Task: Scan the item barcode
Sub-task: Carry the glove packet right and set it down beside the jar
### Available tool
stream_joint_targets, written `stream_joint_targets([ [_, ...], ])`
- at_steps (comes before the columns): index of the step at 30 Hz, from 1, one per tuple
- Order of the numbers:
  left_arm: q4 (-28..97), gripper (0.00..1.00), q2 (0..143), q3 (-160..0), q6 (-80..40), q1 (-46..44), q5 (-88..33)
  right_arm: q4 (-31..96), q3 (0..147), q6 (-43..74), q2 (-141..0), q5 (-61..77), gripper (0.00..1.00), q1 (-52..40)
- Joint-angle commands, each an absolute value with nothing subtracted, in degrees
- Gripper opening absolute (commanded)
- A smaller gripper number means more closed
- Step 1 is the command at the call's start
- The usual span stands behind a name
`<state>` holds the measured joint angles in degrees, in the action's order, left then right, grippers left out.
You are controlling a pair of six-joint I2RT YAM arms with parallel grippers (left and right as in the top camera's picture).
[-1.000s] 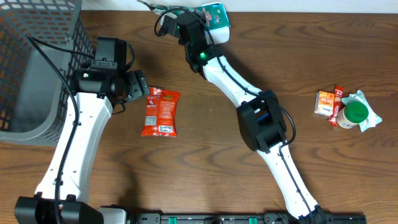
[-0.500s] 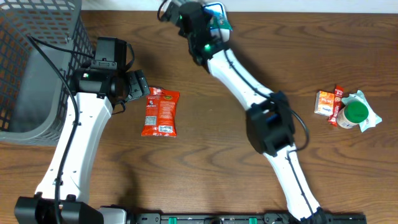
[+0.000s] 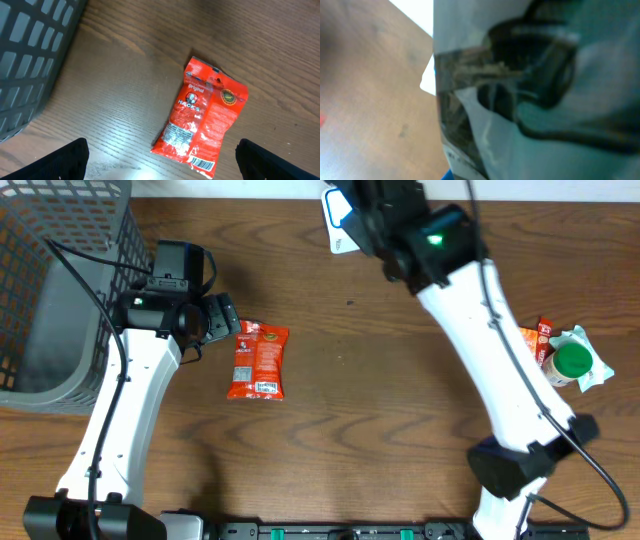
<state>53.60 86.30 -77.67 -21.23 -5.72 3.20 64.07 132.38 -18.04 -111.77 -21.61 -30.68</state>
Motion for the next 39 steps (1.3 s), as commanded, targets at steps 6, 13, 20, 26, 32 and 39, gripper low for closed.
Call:
stream_joint_targets([
  [6, 53.74, 0.94, 86.11, -77.32, -21.96, -5.43, 3.9, 89.21, 131.41, 9.85, -110.65, -21.85, 0.01, -21.96],
  [13, 53.74, 0.94, 86.11, -77.32, -21.96, -5.43, 3.9, 90.89, 122.72, 10.68, -110.91, -16.78, 0.01, -12.34],
  [20, 53.74, 0.94, 86.11, -77.32, -21.96, -5.43, 3.9, 86.35, 108.81, 7.44, -110.91, -16.84, 0.01, -5.34],
  [26, 53.74, 0.94, 86.11, -77.32, -21.96, -5.43, 3.9, 76.66, 96.23, 0.78, -110.91, -16.8, 0.01, -1.08],
  [32, 53.74, 0.94, 86.11, -77.32, -21.96, -5.43, 3.9, 70.65, 89.3, -1.41, -110.91, -16.84, 0.22, 1.54],
  [39, 53.74, 0.94, 86.11, -77.32, -21.96, -5.43, 3.9, 70.43, 88.4, -1.39, -110.89, -16.86, 0.85, 4.4],
])
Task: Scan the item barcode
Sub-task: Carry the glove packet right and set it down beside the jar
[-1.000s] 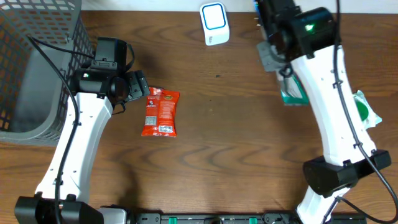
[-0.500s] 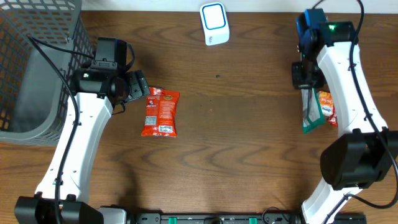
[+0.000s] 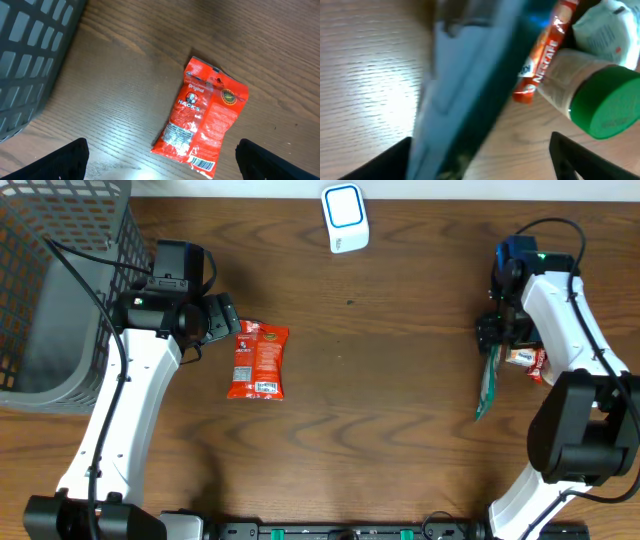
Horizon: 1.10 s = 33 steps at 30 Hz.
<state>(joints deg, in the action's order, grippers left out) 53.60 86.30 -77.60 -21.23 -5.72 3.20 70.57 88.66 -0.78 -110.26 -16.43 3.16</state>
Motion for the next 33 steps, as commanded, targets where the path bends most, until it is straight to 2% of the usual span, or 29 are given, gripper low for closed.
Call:
stream_joint_targets([
  [1, 53.74, 0.95, 86.11, -77.32, -21.96, -5.43, 3.9, 70.41, 88.4, -1.39, -110.91, -16.88, 0.85, 4.56],
  [10, 53.74, 0.94, 86.11, -77.32, -21.96, -5.43, 3.9, 72.99, 91.7, -1.17, -110.89, -16.86, 0.85, 4.8],
  [15, 53.74, 0.94, 86.11, -77.32, -21.96, -5.43, 3.9, 79.13, 96.49, 3.42, -110.89, -19.75, 0.83, 5.37],
  [19, 53.74, 0.94, 86.11, -77.32, -21.96, -5.43, 3.9, 84.49, 99.18, 6.85, -110.89, -23.55, 0.85, 6.31],
  [25, 53.74, 0.94, 86.11, -77.32, -21.96, -5.43, 3.9, 86.59, 99.31, 9.23, -110.89, -23.64, 0.85, 9.08],
  [28, 53.74, 0.95, 86.11, -77.32, -21.96, -5.43, 3.9, 86.41, 99.31, 9.17, -110.89, -21.52, 0.85, 9.82],
  [33, 53.74, 0.94, 86.11, -77.32, -21.96, -5.43, 3.9, 83.37, 99.31, 9.15, -110.89, -8.82, 0.89, 9.72],
])
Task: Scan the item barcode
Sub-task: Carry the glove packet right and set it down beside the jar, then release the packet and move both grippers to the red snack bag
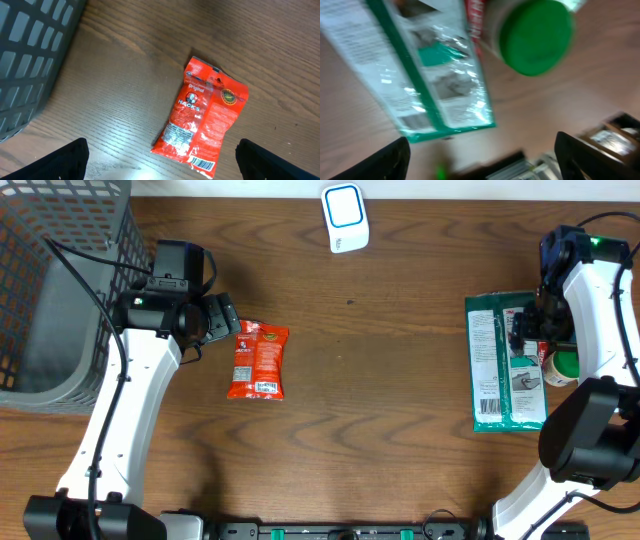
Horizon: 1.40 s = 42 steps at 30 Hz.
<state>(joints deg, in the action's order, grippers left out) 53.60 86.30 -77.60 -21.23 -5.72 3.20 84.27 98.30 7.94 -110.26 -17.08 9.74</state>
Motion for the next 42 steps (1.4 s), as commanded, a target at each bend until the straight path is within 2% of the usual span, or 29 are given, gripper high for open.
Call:
stream_joint_targets([
  [1, 53.74, 0.95, 86.11, -77.32, -21.96, -5.43, 3.9, 82.91, 99.31, 9.13, -110.89, -6.42, 0.9, 9.72],
  [10, 53.74, 0.95, 86.11, -77.32, -21.96, -5.43, 3.9, 79.44, 97.8, 6.52, -110.89, 14.2, 0.91, 7.33],
  [24, 50.39, 0.98, 86.11, -77.32, -21.98, -5.43, 3.46, 72.77, 96.53, 9.43, -110.91, 20.05, 0.93, -8.29],
  [26, 50.63, 0.54, 86.13, -77.25, -22.0, -5.43, 3.27, 71.59, 96.53, 11.79, -110.91, 20.12, 0.93, -10.72],
  [27, 50.72, 0.4, 86.28, -77.01, -22.0, -5.5, 2.9, 70.87, 96.53, 12.23, -110.91, 20.38, 0.93, -11.88],
  [28, 50.78, 0.28, 86.43, -76.77, -21.98, -5.54, 2.37, 70.11, 96.51, 12.21, -110.91, 20.69, 0.93, -12.99],
  [30, 50.87, 0.13, 86.91, -76.05, -22.26, -5.54, 2.42, 68.79, 96.51, 12.21, -110.91, 21.12, 0.93, -14.85],
  [42, 43.48, 0.11, 96.12, -68.45, -23.07, -5.54, 2.31, 60.64, 96.51, 18.0, -110.91, 21.12, 0.95, -20.93],
])
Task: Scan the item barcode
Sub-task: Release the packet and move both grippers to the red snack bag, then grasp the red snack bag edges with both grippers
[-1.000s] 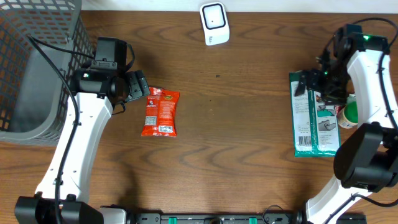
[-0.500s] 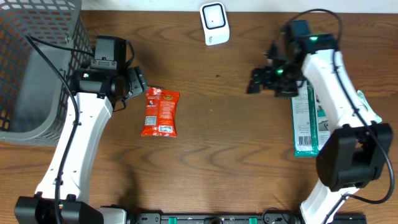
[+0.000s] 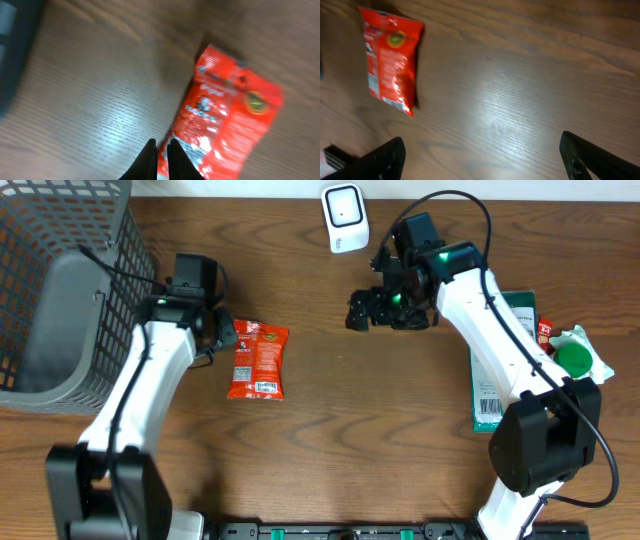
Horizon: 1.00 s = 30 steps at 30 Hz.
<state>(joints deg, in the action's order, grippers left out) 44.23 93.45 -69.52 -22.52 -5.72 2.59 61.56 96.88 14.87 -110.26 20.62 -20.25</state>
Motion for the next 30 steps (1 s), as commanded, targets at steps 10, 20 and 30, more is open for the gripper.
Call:
stream_joint_targets([
  [10, 40.32, 0.11, 108.25, -68.47, -23.03, -5.58, -7.86, 55.92, 92.99, 18.92, -110.93, 21.37, 0.97, -21.04],
  [20, 39.48, 0.11, 111.7, -68.45, -23.0, -9.98, -15.9, 52.56, 83.42, 18.39, -110.93, 26.0, 0.94, -18.52],
  [30, 34.98, 0.15, 111.7, -68.47, -23.03, -18.48, -15.88, 46.41, 75.88, 12.97, -110.93, 35.11, 0.93, -14.92],
])
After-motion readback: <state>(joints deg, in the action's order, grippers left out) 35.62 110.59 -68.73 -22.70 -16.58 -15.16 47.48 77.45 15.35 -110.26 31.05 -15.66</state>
